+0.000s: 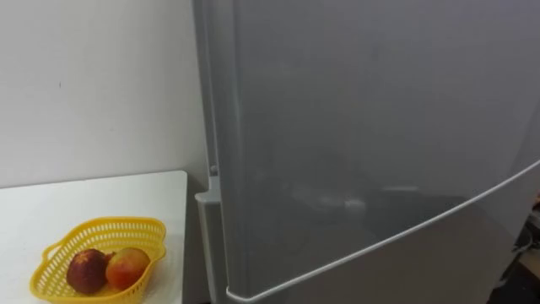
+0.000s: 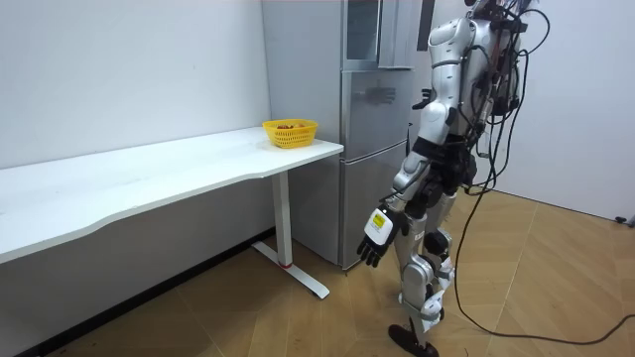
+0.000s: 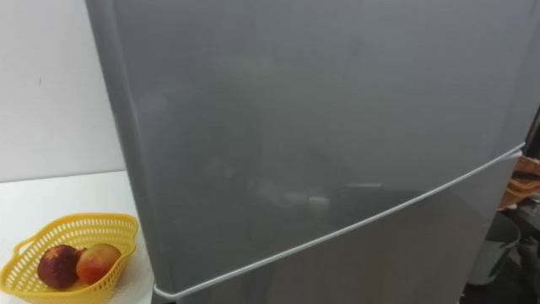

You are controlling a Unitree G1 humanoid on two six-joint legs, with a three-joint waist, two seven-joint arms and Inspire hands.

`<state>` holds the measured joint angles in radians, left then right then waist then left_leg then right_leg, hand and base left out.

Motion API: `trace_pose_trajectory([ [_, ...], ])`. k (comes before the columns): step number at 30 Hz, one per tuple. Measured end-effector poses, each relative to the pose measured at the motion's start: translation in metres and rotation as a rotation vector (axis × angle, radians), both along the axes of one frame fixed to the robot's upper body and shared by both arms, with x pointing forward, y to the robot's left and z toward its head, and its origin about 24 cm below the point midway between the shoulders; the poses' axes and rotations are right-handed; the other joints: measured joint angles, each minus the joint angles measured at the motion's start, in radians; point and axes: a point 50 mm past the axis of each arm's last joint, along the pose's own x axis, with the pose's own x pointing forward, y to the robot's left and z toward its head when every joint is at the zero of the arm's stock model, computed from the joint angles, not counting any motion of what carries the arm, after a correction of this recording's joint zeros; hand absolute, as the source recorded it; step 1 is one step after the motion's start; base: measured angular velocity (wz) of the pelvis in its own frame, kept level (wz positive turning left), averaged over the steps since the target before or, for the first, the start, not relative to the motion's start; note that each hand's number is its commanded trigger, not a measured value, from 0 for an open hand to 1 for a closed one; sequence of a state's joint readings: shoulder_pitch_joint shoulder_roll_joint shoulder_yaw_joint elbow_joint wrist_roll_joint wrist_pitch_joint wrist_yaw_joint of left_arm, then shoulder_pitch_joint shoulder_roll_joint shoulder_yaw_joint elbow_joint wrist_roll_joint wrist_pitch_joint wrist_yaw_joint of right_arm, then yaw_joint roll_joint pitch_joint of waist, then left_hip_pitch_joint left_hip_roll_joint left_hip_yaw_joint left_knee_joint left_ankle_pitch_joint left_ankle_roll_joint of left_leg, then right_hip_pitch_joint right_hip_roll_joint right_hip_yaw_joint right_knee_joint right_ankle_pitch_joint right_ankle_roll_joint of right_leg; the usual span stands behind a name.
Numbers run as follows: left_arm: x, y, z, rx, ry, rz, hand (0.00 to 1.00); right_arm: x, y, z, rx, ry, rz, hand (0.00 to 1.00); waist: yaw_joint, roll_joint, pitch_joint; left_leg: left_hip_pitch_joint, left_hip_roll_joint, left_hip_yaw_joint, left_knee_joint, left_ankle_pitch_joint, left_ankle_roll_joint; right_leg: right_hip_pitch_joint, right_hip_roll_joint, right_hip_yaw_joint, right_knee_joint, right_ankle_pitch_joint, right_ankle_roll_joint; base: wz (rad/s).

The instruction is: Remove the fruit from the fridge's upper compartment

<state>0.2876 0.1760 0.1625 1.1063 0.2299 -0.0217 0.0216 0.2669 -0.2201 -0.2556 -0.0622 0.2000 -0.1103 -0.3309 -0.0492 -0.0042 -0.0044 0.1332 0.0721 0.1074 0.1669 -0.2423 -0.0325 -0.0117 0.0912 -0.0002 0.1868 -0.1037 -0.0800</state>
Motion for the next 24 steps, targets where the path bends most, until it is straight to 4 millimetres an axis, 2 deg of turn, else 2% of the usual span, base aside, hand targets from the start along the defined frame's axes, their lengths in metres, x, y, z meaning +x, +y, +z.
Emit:
trace_pose_trajectory([
  [4,0.007,-0.001,0.001,0.017,-0.027,-0.003,0.00,-0.002,0.000,0.010,-0.016,-0.065,-0.088,0.00,-0.001,-0.002,0.0003,0.000,-0.001,0.010,-0.001,0.000,0.000,-0.002,0.000,0.006,-0.001,-0.004,0.001,-0.04],
  [7,0.006,-0.001,0.001,0.017,-0.023,-0.007,0.00,-0.001,0.004,0.028,-0.067,-0.138,-0.116,0.00,0.001,0.001,-0.0005,0.000,-0.001,0.029,-0.001,0.000,0.000,-0.003,-0.001,0.007,0.000,-0.010,0.003,-0.03],
  [8,0.005,-0.001,0.000,0.015,-0.020,-0.008,0.00,-0.001,0.007,0.039,-0.112,-0.179,-0.118,0.00,0.002,-0.005,0.0032,0.000,-0.001,0.030,-0.001,0.000,0.000,-0.002,-0.001,0.005,-0.001,-0.011,0.003,0.00],
  [12,0.006,-0.001,-0.001,0.009,-0.013,-0.005,0.00,0.002,0.023,0.079,-0.298,-0.351,-0.100,0.00,0.025,-0.009,0.0038,0.002,-0.001,0.030,-0.002,0.000,0.000,-0.001,0.001,0.006,-0.001,-0.014,0.001,0.00],
  [15,0.006,-0.003,-0.001,0.006,-0.010,-0.013,0.00,0.006,0.037,0.095,-0.403,-0.426,-0.064,0.00,0.030,-0.019,0.0082,-0.001,0.000,0.030,-0.003,0.000,0.000,-0.002,-0.001,0.003,-0.002,-0.015,0.001,0.07],
  [19,0.004,-0.005,-0.003,-0.010,0.010,-0.027,0.00,0.009,0.046,0.094,-0.454,-0.414,-0.026,0.00,0.033,-0.032,0.0064,-0.001,0.000,0.029,-0.004,0.000,0.000,-0.002,-0.002,-0.003,-0.001,-0.015,0.001,-0.01],
  [24,0.017,-0.007,-0.003,-0.032,-0.007,-0.077,0.00,0.020,0.062,0.094,-0.458,-0.398,0.093,0.00,0.059,-0.026,0.0053,-0.006,0.002,0.028,-0.004,0.000,0.000,-0.008,0.000,-0.007,-0.001,-0.013,-0.002,0.00],
])
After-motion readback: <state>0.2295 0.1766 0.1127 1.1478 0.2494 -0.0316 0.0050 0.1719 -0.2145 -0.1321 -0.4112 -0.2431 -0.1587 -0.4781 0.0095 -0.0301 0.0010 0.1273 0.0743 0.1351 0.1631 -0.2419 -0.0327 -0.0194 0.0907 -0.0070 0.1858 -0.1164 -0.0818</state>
